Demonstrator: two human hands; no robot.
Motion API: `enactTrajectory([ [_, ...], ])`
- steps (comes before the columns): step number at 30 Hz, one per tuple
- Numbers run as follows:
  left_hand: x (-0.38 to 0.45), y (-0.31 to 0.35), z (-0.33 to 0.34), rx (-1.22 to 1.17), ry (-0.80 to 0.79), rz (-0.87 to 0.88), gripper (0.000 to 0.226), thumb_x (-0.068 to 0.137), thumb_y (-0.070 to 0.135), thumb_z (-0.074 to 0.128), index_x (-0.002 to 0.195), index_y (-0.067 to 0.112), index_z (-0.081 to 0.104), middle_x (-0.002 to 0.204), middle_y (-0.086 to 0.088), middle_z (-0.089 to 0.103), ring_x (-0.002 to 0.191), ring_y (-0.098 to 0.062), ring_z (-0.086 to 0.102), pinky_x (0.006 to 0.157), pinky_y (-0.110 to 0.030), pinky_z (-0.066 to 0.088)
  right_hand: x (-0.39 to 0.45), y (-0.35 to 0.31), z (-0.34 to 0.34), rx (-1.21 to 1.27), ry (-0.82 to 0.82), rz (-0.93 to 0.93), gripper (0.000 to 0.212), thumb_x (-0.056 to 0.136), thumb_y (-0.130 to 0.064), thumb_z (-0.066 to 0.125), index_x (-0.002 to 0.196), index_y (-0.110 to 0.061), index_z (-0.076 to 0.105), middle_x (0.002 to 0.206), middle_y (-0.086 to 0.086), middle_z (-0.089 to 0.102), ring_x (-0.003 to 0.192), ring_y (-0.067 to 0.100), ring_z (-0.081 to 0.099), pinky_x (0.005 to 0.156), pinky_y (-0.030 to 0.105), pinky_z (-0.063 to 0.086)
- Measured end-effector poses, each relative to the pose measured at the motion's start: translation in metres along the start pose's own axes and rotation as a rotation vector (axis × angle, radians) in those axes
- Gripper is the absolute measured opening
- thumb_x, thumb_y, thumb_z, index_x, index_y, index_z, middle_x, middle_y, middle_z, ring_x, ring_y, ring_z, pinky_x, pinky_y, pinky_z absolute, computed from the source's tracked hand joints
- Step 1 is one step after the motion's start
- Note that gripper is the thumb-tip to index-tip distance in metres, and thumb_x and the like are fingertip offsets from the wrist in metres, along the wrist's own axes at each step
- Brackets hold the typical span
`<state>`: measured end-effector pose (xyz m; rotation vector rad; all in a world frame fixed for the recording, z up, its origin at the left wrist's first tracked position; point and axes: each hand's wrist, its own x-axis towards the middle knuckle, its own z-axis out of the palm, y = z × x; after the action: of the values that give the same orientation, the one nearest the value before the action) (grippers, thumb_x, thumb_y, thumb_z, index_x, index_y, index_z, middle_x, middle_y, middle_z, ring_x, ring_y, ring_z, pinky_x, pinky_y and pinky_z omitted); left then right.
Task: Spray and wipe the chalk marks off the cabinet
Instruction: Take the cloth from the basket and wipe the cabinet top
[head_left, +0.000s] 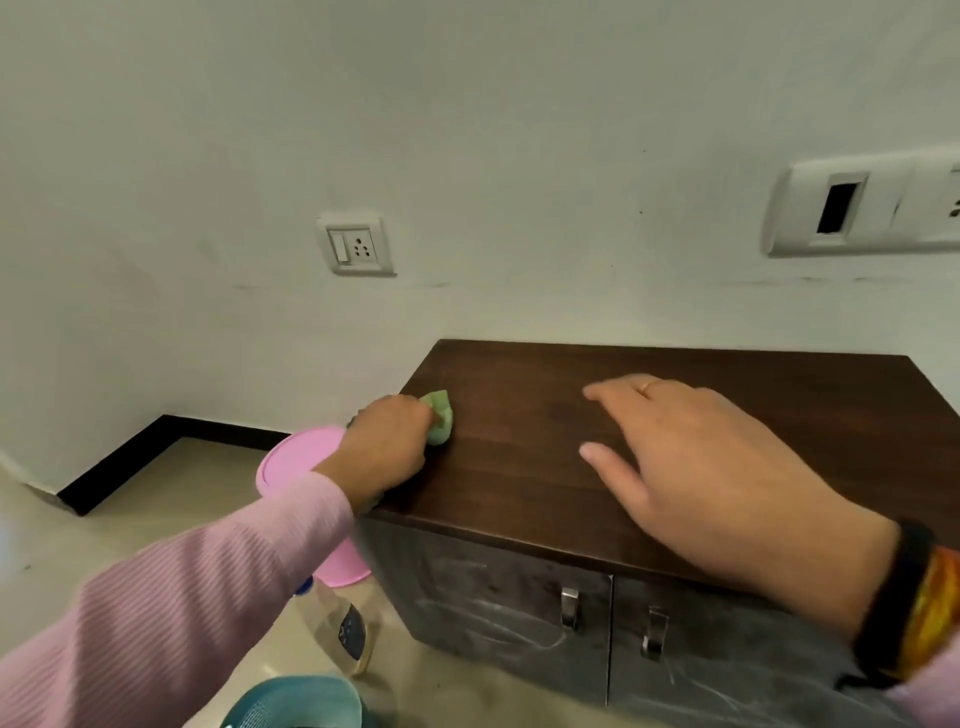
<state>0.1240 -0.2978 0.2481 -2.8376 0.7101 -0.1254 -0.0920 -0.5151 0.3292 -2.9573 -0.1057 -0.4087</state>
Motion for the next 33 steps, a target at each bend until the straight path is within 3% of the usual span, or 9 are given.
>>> enactTrajectory([
  [5, 0.003, 0.032, 0.007, -0.118, 0.085, 0.260, 0.055, 0.083, 0.012, 0.063, 0.131, 0.038, 0.062, 0.123, 0.000, 0.066, 0.109, -0.025, 0.063, 0.092, -0.043, 0.054, 0.017, -0.024, 0.011, -0.008, 0.045, -0.070, 0.049, 0.099, -0.049, 0.042, 0.142, -0.024, 0.037, 0.132, -0.002, 0.053, 0.109, 0.019, 0.055, 0.089, 0.034, 0.045],
  [7, 0.020, 0.032, 0.003, -0.127, 0.088, 0.206, 0.051, 0.087, 0.012, 0.061, 0.130, 0.038, 0.062, 0.120, -0.003, 0.066, 0.107, -0.026, 0.065, 0.091, -0.041, 0.054, 0.019, -0.029, 0.012, -0.021, 0.064, -0.074, 0.050, 0.099, -0.048, 0.043, 0.141, -0.023, 0.037, 0.130, 0.000, 0.054, 0.107, 0.020, 0.055, 0.087, 0.034, 0.045],
  [11, 0.035, -0.004, -0.007, -0.119, 0.019, -0.100, 0.041, 0.092, 0.008, 0.054, 0.129, 0.023, 0.066, 0.120, -0.013, 0.066, 0.102, -0.032, 0.067, 0.087, -0.038, 0.054, 0.013, -0.030, 0.013, -0.050, 0.068, -0.074, 0.050, 0.099, -0.048, 0.042, 0.141, -0.021, 0.038, 0.131, 0.000, 0.054, 0.110, 0.021, 0.056, 0.092, 0.036, 0.047],
  [13, 0.020, -0.021, -0.004, -0.100, 0.013, -0.140, 0.039, 0.090, 0.007, 0.055, 0.127, 0.017, 0.067, 0.116, -0.014, 0.067, 0.101, -0.032, 0.067, 0.087, -0.039, 0.055, 0.010, -0.028, 0.013, -0.044, 0.076, -0.071, 0.049, 0.100, -0.048, 0.042, 0.141, -0.023, 0.038, 0.132, -0.001, 0.053, 0.111, 0.020, 0.055, 0.092, 0.035, 0.047],
  [19, -0.040, -0.002, -0.001, -0.057, 0.074, 0.176, 0.046, 0.077, 0.011, 0.062, 0.121, 0.023, 0.068, 0.108, -0.012, 0.067, 0.101, -0.034, 0.063, 0.085, -0.042, 0.054, 0.016, -0.044, 0.015, -0.056, 0.061, -0.112, 0.053, 0.097, -0.049, 0.046, 0.141, -0.019, 0.040, 0.133, 0.006, 0.053, 0.111, 0.027, 0.056, 0.091, 0.043, 0.047],
  [23, -0.018, 0.011, -0.005, -0.111, 0.080, 0.182, 0.025, 0.083, 0.012, 0.060, 0.106, 0.016, 0.070, 0.103, -0.012, 0.069, 0.099, -0.035, 0.066, 0.078, -0.040, 0.052, 0.021, -0.065, 0.018, -0.080, 0.064, -0.143, 0.056, 0.095, -0.050, 0.047, 0.139, -0.016, 0.043, 0.131, 0.010, 0.056, 0.111, 0.032, 0.057, 0.089, 0.045, 0.048],
  [26, -0.007, -0.001, -0.010, -0.136, 0.034, 0.076, 0.032, 0.089, 0.013, 0.057, 0.119, 0.018, 0.069, 0.115, -0.016, 0.067, 0.105, -0.036, 0.065, 0.086, -0.041, 0.052, 0.020, -0.074, 0.020, -0.075, 0.062, -0.136, 0.056, 0.095, -0.050, 0.047, 0.141, -0.018, 0.043, 0.132, 0.009, 0.056, 0.110, 0.031, 0.057, 0.088, 0.043, 0.047],
  [28, -0.010, -0.007, -0.013, -0.164, 0.020, 0.024, 0.031, 0.089, 0.011, 0.057, 0.116, 0.020, 0.070, 0.117, -0.015, 0.065, 0.104, -0.036, 0.065, 0.084, -0.041, 0.052, 0.021, -0.077, 0.026, -0.061, 0.043, -0.138, 0.055, 0.096, -0.049, 0.047, 0.142, -0.019, 0.042, 0.133, 0.007, 0.054, 0.110, 0.029, 0.057, 0.088, 0.042, 0.047],
  [33, -0.055, -0.001, 0.005, -0.161, 0.075, 0.167, 0.046, 0.076, 0.008, 0.062, 0.118, 0.024, 0.070, 0.104, -0.008, 0.068, 0.097, -0.033, 0.065, 0.080, -0.041, 0.055, 0.031, -0.070, 0.040, 0.065, 0.080, -0.152, 0.032, 0.097, -0.038, 0.051, 0.123, -0.020, 0.051, 0.114, 0.002, 0.057, 0.095, 0.023, 0.059, 0.080, 0.043, 0.052],
])
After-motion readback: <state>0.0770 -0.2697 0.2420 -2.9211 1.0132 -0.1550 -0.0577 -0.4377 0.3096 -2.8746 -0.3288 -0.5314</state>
